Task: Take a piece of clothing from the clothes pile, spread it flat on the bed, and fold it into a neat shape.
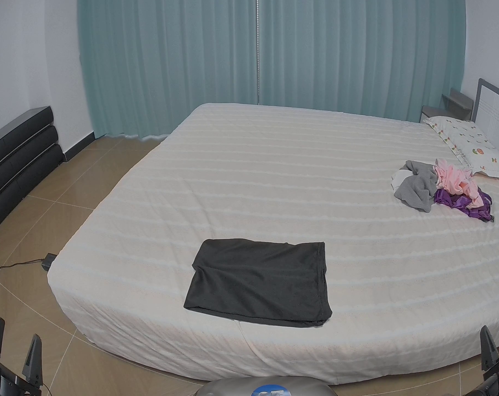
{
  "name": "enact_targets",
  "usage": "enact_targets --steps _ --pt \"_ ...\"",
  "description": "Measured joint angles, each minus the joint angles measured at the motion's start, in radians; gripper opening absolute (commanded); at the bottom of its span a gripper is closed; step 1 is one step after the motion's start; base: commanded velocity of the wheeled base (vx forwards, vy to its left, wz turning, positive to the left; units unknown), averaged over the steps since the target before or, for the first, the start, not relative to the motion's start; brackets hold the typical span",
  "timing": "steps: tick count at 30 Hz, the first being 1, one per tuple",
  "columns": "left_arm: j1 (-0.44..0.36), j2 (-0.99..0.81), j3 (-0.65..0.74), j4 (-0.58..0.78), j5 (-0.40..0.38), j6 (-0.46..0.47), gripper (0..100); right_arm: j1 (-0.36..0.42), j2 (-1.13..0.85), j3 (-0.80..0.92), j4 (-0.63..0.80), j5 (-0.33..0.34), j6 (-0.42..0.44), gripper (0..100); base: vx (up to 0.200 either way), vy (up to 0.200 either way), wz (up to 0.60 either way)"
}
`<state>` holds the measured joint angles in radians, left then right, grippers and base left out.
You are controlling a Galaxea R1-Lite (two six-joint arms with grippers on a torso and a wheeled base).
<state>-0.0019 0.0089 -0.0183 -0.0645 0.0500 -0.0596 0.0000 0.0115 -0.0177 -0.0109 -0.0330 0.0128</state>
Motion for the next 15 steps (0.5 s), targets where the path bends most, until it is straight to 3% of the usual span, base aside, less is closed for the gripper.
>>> enact_targets --steps 6,15 --pt "0.001 0.0 0.001 0.016 0.082 -0.009 100 -0.001 0.0 0.0 0.011 0.027 -0.034 100 0.0 0.0 0.0" --pt "0.001 0.0 0.001 0.064 -0.045 0.033 100 0.0 0.0 0.0 0.011 0.038 -0.037 100 0.0 0.0 0.0"
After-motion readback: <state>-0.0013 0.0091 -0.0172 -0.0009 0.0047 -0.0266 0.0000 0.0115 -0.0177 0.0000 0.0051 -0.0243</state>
